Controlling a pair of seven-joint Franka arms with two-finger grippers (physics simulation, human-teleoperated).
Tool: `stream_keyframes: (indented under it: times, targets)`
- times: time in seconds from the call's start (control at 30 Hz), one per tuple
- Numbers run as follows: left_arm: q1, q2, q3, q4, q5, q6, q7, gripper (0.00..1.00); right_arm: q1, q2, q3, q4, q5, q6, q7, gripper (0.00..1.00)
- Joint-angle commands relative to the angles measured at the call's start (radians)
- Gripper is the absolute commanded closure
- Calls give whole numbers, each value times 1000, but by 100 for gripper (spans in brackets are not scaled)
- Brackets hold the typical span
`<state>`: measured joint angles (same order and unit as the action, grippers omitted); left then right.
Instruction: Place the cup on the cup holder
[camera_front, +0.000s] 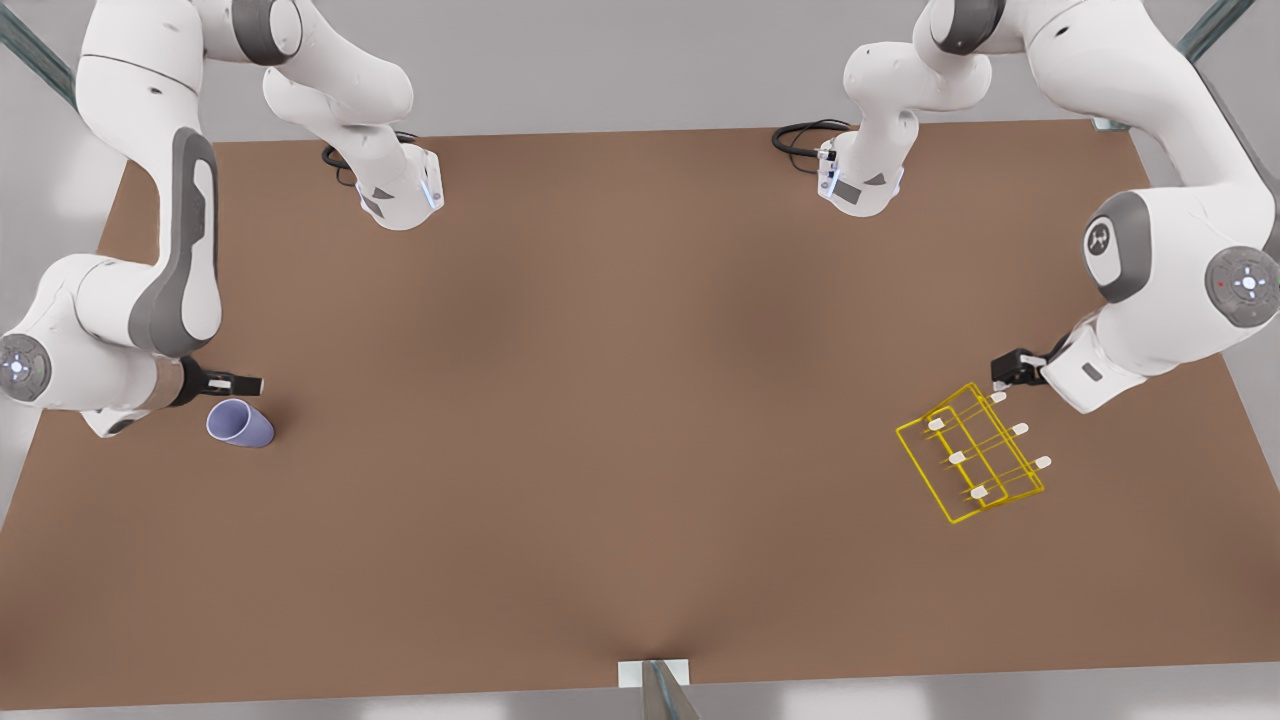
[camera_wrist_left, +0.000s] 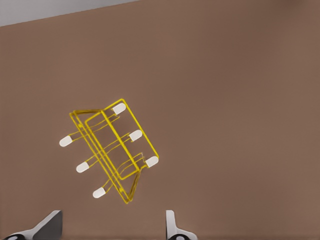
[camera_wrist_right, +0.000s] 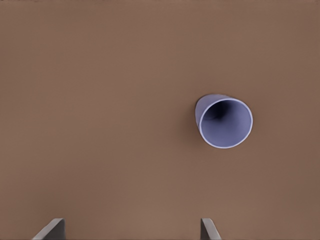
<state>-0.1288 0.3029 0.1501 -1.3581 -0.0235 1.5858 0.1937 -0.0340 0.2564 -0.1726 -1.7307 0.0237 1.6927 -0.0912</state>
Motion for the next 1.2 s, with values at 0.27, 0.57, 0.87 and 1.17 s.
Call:
stream_keyframes:
  times: [0.27, 0.57, 0.87, 1.17]
  targets:
    - [0, 16, 0, 0, -3, 22, 23, 0, 11, 107, -36, -92, -38, 461, -332, 0]
    - [0, 18, 0, -1, -3, 16, 23, 0, -7, 84, -38, -285, -38, 602, -332, 0]
    - [-2, 22, 0, -3, -3, 17, 23, 0, -17, 101, -45, -366, -38, 725, -335, 0]
    - [0, 24, 0, -3, -3, 20, 24, 0, -26, 130, -44, -375, -38, 763, -337, 17]
